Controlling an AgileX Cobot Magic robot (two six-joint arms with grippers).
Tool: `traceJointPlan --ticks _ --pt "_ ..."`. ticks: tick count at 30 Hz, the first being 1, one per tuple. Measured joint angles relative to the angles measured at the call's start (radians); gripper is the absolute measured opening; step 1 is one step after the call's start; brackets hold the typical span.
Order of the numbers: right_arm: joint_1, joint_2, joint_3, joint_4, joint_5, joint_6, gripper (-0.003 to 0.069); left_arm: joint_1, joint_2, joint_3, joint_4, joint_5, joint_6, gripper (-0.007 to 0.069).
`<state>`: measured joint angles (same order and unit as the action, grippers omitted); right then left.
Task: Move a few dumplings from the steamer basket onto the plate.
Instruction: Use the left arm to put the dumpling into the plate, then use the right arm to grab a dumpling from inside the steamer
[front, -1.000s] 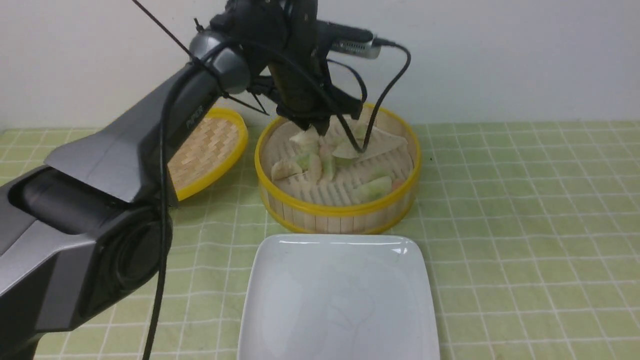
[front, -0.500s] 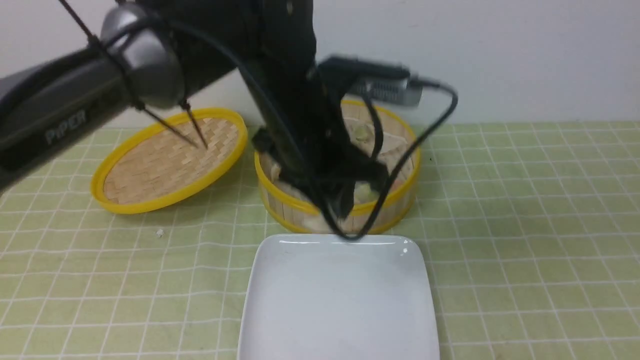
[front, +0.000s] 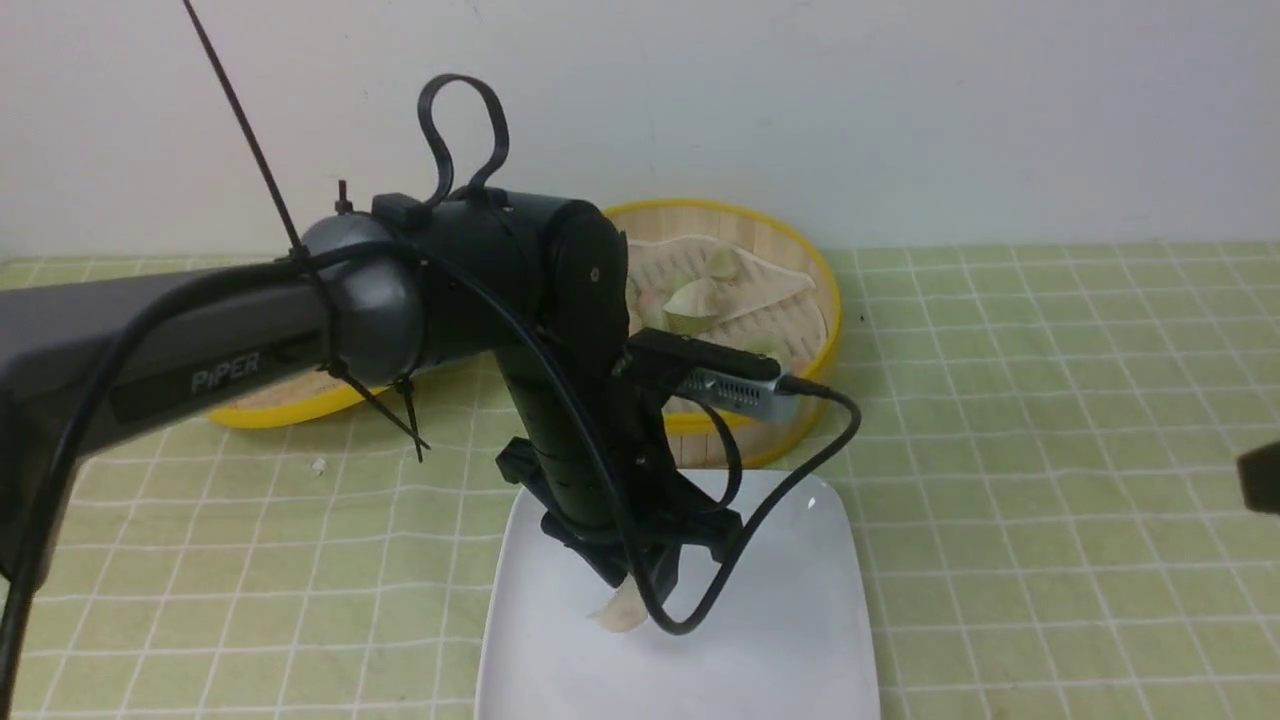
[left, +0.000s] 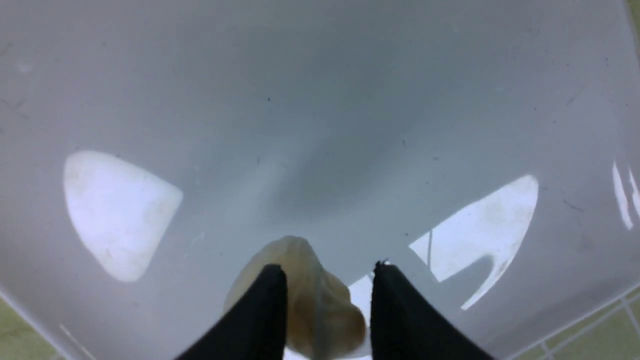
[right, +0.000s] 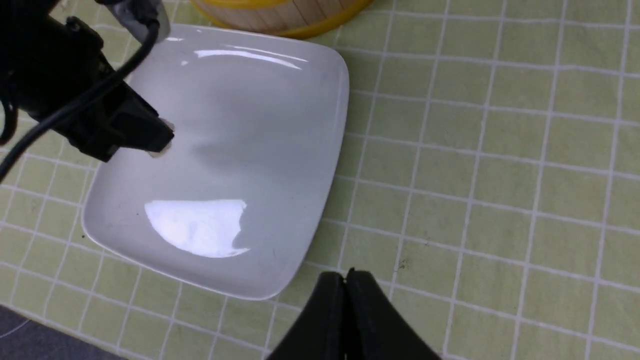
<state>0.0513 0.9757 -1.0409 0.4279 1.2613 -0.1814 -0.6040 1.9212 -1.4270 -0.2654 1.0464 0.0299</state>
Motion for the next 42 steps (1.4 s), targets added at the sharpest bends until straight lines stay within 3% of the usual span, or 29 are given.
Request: traceJointPlan --ticks 4,7,10,15,17,21,29,35,42 --pt "0.01 0.122 -0.098 0.085 -0.002 -0.05 -0.0013 0.0 0.0 -0.027 -0.001 0.083 0.002 0.0411" --pt "0.047 0.214 -0.18 0.09 -0.002 -0.07 -0.0013 0.001 -0.005 -0.049 0.018 0.138 0.0 0.0449" --pt "0.1 0.342 -0.29 0.045 -0.002 -0.077 -0.0013 0.002 -0.039 -0.052 0.051 0.155 -0.004 0.0382" --pt "0.152 0.579 -0.489 -0.014 -0.018 -0.077 0.0002 0.004 -0.195 -0.029 0.134 0.157 -0.062 0.0081" --pt "0.17 0.661 -0.569 -0.034 -0.019 -0.077 0.002 0.005 -0.282 -0.005 0.167 0.161 -0.096 0.0025" --pt "0.22 0.858 -0.72 -0.106 -0.018 -0.078 0.0108 0.006 -0.476 0.055 0.191 0.18 -0.166 -0.0006" --pt "0.323 1.227 -1.01 -0.232 -0.02 -0.077 0.0413 0.006 -0.783 0.135 0.197 0.206 -0.235 -0.0006" --pt "0.349 1.362 -1.113 -0.249 -0.028 -0.074 0.0508 0.006 -0.885 0.139 0.212 0.209 -0.264 -0.0006" --pt "0.371 1.436 -1.132 -0.256 -0.034 -0.045 0.0511 0.006 -0.921 0.139 0.276 0.212 -0.305 -0.0006"
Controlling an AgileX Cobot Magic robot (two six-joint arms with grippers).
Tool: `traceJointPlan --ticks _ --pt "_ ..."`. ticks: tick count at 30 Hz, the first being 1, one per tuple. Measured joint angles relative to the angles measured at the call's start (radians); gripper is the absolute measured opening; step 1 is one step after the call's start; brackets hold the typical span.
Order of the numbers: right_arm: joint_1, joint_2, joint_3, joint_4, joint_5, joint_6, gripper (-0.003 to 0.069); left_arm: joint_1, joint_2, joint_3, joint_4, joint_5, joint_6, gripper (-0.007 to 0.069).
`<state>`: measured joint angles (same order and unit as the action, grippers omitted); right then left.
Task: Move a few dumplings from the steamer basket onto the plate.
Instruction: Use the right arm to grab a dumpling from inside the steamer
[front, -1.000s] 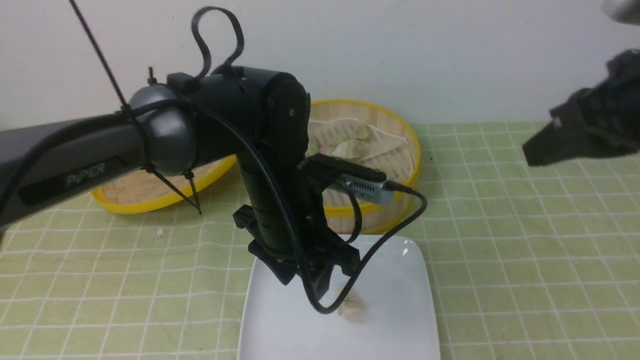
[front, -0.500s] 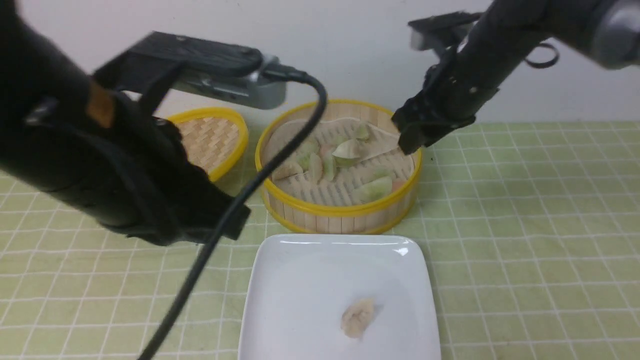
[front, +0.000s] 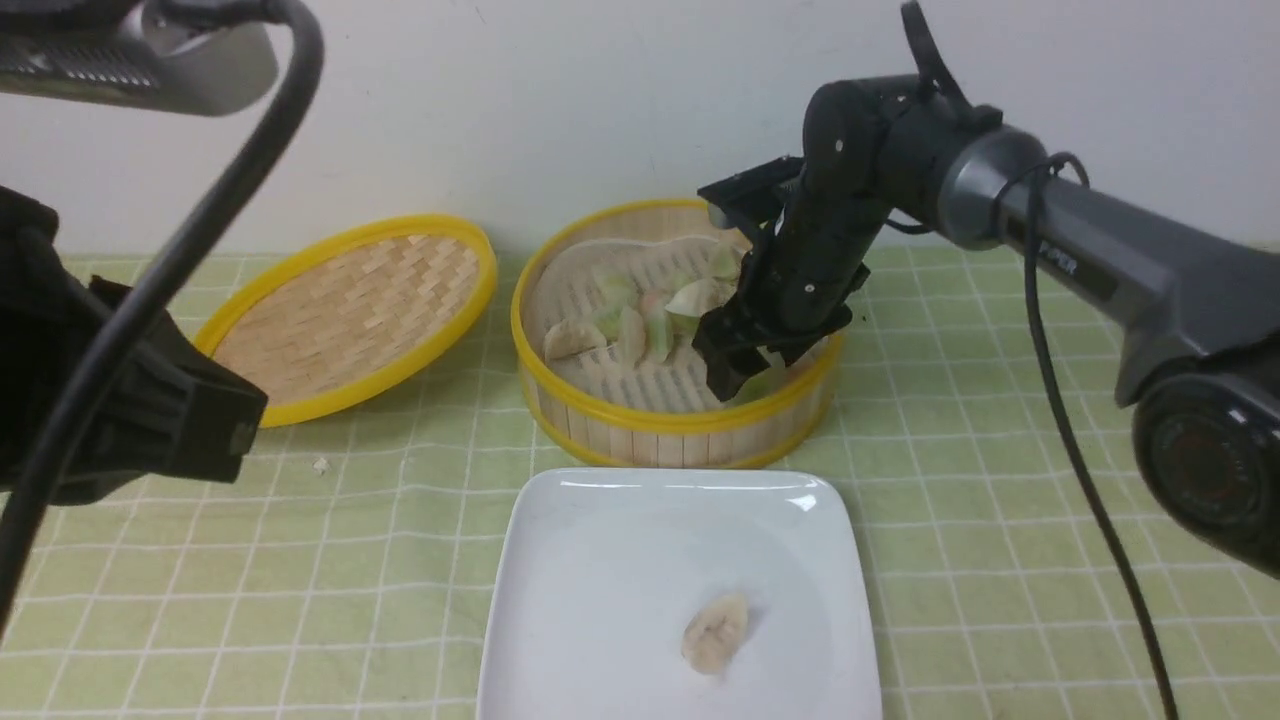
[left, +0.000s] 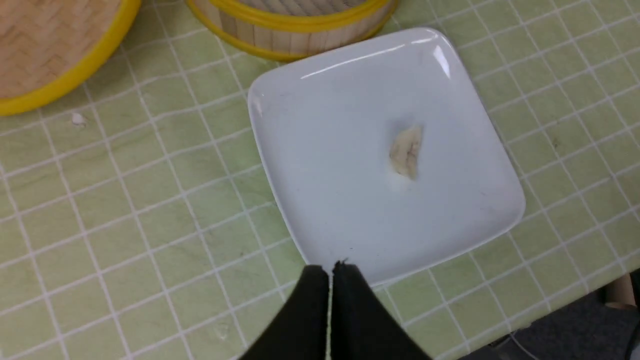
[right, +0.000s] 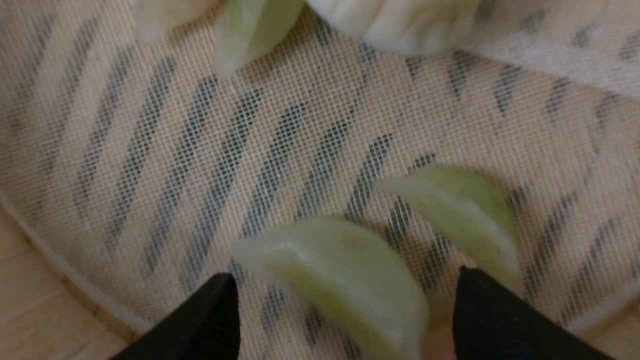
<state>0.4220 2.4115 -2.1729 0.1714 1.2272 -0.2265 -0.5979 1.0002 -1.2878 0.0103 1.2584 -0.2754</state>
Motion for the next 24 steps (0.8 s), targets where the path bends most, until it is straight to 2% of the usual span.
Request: traceJointPlan --ticks 2,4,6,7,12,17,21,24 --pt "0.005 0.016 -0.003 -0.001 -0.004 0.014 0.0463 0.0 0.0 0.0 0.024 0.0 -0.004 -0.0006" --pt "0.007 0.025 -0.003 -0.01 -0.004 0.015 0.0386 0.0 0.0 0.0 0.031 0.0 -0.004 -0.0006" --pt "0.008 0.025 -0.009 -0.023 -0.003 0.017 0.0244 0.0 -0.001 0.0 0.039 0.001 -0.004 -0.0006" --pt "0.008 0.025 -0.011 -0.023 0.0 0.019 0.0225 0.0 -0.001 0.0 0.04 0.001 -0.004 -0.0006" --pt "0.008 0.008 -0.082 -0.026 0.015 0.04 0.0233 0.0 -0.001 0.0 0.046 0.001 -0.004 -0.0006" --pt "0.008 -0.126 -0.068 0.017 0.017 0.066 0.0233 0.0 -0.001 0.0 0.065 0.001 -0.004 -0.0006" --pt "0.014 -0.335 0.082 0.06 0.016 0.087 0.0233 0.0 -0.001 0.0 0.079 0.001 -0.004 -0.0006" --pt "0.04 -0.485 0.285 0.081 0.016 0.1 0.0233 0.0 -0.001 0.0 0.079 0.001 -0.004 -0.0006"
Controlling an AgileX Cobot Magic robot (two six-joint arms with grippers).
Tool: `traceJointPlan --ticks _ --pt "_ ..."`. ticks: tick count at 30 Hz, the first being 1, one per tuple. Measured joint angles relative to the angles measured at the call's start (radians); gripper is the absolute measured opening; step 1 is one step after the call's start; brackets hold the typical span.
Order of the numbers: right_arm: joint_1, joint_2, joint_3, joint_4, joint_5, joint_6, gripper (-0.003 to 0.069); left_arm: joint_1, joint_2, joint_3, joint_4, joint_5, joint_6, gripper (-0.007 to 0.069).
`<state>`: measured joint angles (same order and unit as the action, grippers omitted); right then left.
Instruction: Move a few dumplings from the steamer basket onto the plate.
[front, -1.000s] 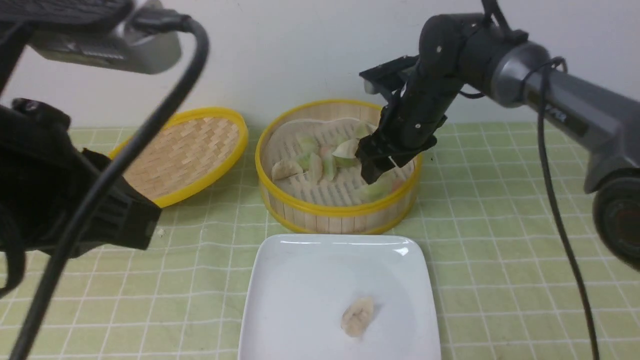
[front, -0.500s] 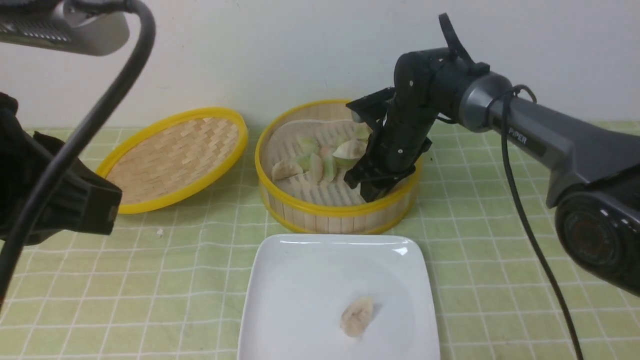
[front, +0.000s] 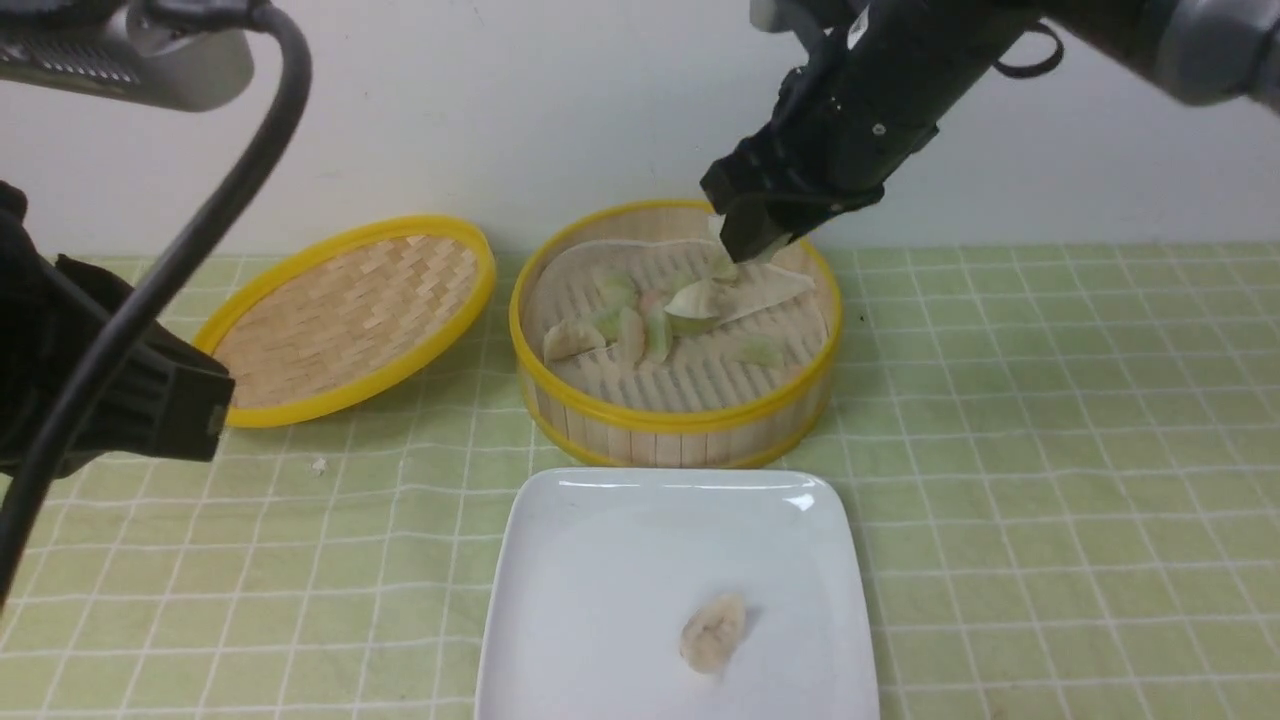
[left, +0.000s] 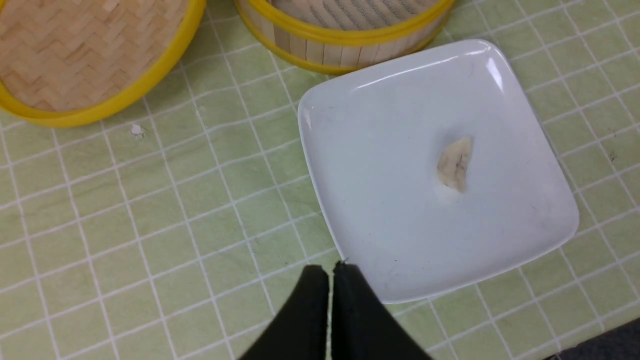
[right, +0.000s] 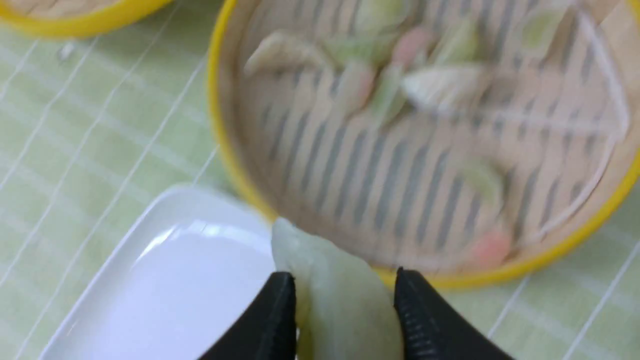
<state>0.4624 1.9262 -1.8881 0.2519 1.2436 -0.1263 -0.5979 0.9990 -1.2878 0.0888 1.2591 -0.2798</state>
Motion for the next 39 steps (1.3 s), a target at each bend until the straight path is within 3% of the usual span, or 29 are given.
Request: traceJointPlan --ticks 6,8,15,20,24,28,31,32,34,35,39 --pt "0.064 -0.076 0.285 0.011 -0.021 0.006 0.0233 0.0 0.0 0.0 0.0 0.0 0.0 -0.0006" --pt "0.09 -0.051 0.384 0.013 -0.105 0.003 0.0233 0.0 0.0 0.0 0.0 0.0 0.001 -0.0006" --pt "0.107 0.046 0.419 0.018 -0.26 0.002 0.0262 0.0 0.0 0.0 0.0 0.0 0.002 -0.0006" --pt "0.108 0.065 0.419 0.018 -0.274 0.002 0.0461 0.0 0.0 0.0 0.0 0.0 0.002 -0.0006" --pt "0.108 0.039 0.401 0.003 -0.221 0.006 0.0547 0.0 0.0 0.0 0.0 0.0 0.003 -0.0006" --pt "0.108 -0.058 0.338 -0.068 -0.109 0.057 0.0464 0.0 0.0 0.0 0.001 0.0 0.004 -0.0006" --pt "0.108 -0.219 0.305 -0.151 -0.038 0.114 0.0286 0.0 0.0 0.0 0.005 0.0 0.004 -0.0006" --pt "0.108 -0.219 0.304 -0.151 -0.035 0.118 0.0286 0.0 0.0 0.0 0.005 0.0 0.004 -0.0006" --pt "0.108 -0.401 0.306 -0.223 -0.013 0.173 0.0115 0.0 0.0 0.0 0.005 0.0 0.004 -0.0006" --pt "0.108 -0.458 0.316 -0.243 -0.013 0.192 0.0074 0.0 0.0 0.0 0.005 0.0 0.004 -0.0006" --pt "0.108 -0.731 0.412 -0.323 -0.039 0.289 -0.0001 0.0 0.0 0.0 0.008 -0.003 0.004 -0.0006"
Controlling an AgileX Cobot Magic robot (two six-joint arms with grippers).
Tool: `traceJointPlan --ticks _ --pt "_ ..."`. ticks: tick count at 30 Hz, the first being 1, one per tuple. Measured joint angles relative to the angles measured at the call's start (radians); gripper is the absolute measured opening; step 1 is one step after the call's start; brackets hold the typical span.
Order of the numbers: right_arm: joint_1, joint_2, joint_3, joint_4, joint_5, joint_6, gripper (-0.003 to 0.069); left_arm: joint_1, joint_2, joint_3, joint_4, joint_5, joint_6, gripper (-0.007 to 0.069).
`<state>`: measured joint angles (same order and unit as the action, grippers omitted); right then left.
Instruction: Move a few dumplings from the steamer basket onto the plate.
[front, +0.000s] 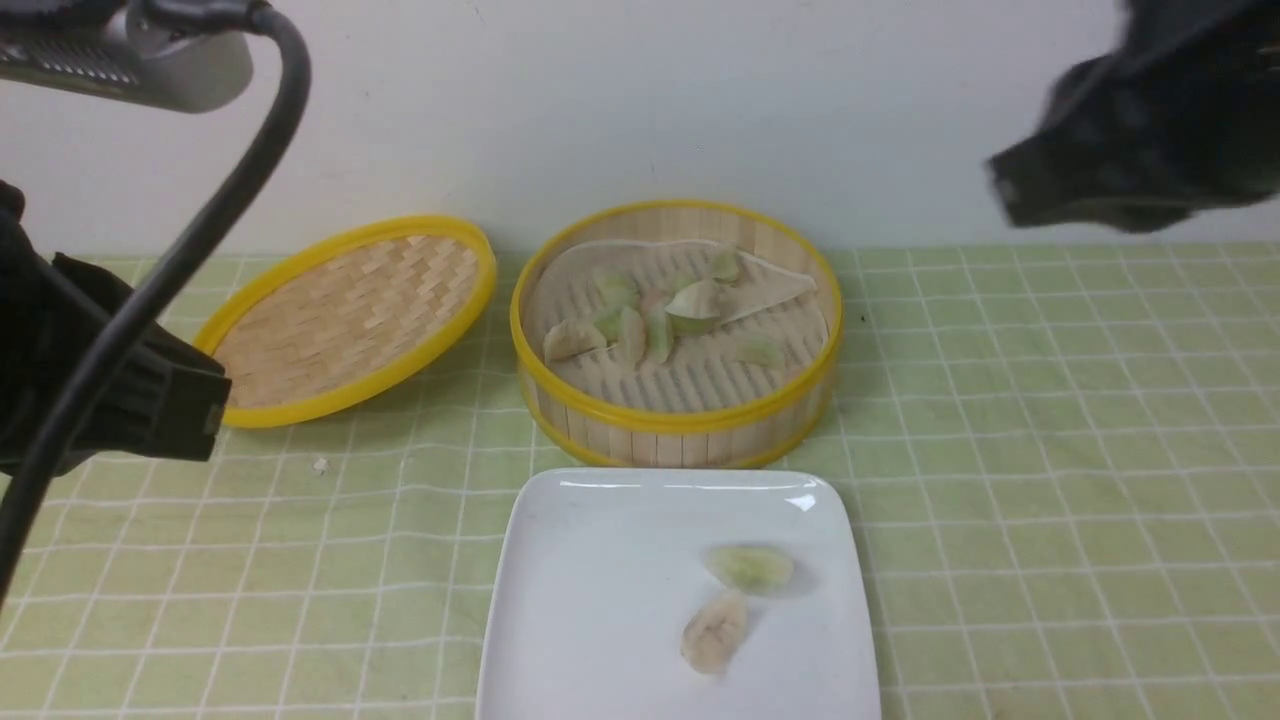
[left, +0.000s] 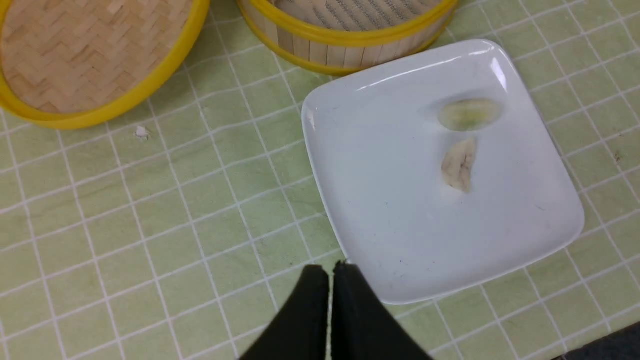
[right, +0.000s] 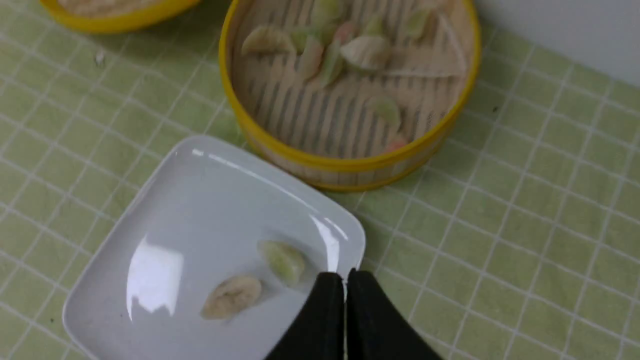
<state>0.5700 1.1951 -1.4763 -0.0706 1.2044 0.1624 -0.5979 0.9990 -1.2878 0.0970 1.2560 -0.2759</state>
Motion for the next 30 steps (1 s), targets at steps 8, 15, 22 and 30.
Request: traceJointPlan --ticks 8,15,22,30 --pt "0.0 -0.651 0.501 -0.07 -0.404 0.093 -0.0015 0.0 0.0 0.0 0.0 -0.06 0.001 -0.0006" --pt "0.0 -1.164 0.921 -0.178 -0.691 0.193 -0.0015 0.0 0.0 0.0 0.001 -0.09 0.031 -0.0006" --pt "0.0 -1.211 1.022 -0.406 -0.725 0.456 -0.0015 0.001 -0.007 0.021 0.008 -0.151 0.037 -0.0006" --pt "0.0 -1.212 1.025 -0.435 -0.73 0.498 -0.0015 0.001 -0.3 0.3 0.076 -0.332 -0.048 -0.0006"
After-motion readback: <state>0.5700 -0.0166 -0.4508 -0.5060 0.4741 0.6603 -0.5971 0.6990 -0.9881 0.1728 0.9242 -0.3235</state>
